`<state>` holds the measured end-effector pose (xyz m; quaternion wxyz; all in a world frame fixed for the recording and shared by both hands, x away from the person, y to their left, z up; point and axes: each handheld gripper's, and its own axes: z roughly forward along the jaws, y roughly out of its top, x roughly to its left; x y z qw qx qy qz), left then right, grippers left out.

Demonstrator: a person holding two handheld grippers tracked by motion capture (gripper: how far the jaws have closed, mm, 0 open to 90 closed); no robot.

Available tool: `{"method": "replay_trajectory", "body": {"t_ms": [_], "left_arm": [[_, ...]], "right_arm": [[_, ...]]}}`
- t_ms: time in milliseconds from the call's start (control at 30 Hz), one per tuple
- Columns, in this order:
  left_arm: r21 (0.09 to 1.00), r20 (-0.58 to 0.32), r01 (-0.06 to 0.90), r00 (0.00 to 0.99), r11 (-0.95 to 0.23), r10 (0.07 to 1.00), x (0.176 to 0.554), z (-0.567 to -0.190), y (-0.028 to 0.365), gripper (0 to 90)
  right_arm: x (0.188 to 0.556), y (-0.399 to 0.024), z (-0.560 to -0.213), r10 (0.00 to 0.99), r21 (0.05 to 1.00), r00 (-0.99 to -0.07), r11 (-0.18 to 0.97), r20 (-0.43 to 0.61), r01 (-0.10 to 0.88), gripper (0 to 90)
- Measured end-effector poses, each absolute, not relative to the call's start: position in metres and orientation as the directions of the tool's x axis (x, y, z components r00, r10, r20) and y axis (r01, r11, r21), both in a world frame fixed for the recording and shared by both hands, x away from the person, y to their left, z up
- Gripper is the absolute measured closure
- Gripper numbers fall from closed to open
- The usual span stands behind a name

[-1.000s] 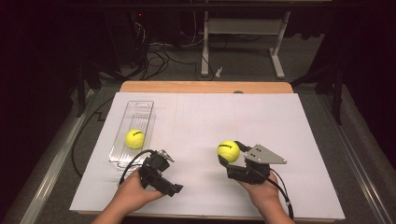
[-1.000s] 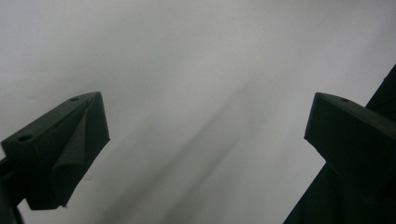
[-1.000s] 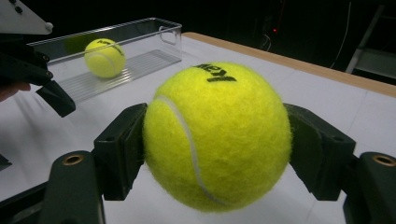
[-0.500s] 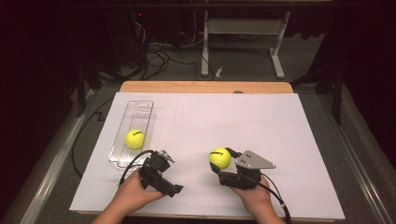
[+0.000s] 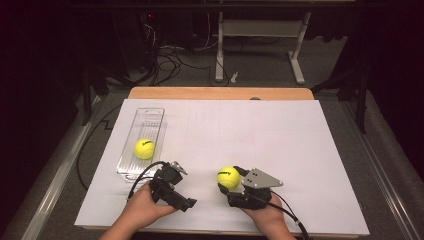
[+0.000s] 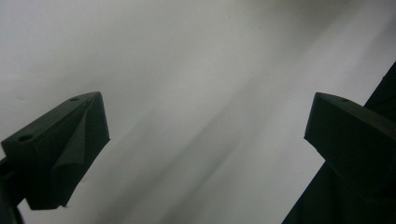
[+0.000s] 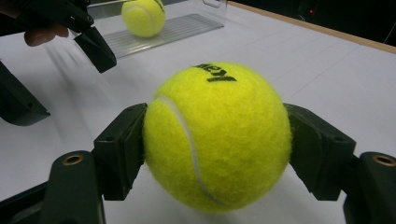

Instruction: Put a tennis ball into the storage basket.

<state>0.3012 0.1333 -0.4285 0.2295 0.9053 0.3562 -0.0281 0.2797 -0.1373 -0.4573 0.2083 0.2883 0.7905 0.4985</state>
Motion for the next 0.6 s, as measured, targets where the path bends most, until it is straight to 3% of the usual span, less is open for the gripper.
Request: {"method": "replay_trajectory", "body": {"t_ms": [600], "left_arm": [[0.380, -0.242, 0.678, 0.730, -0.630, 0.639, 0.308, -0.408, 0.131, 1.1]], "right_arm": [[0.274, -0.136, -0.461, 0.642, 0.906, -0.765, 0.353, -0.052, 0.234, 27.5]]}}
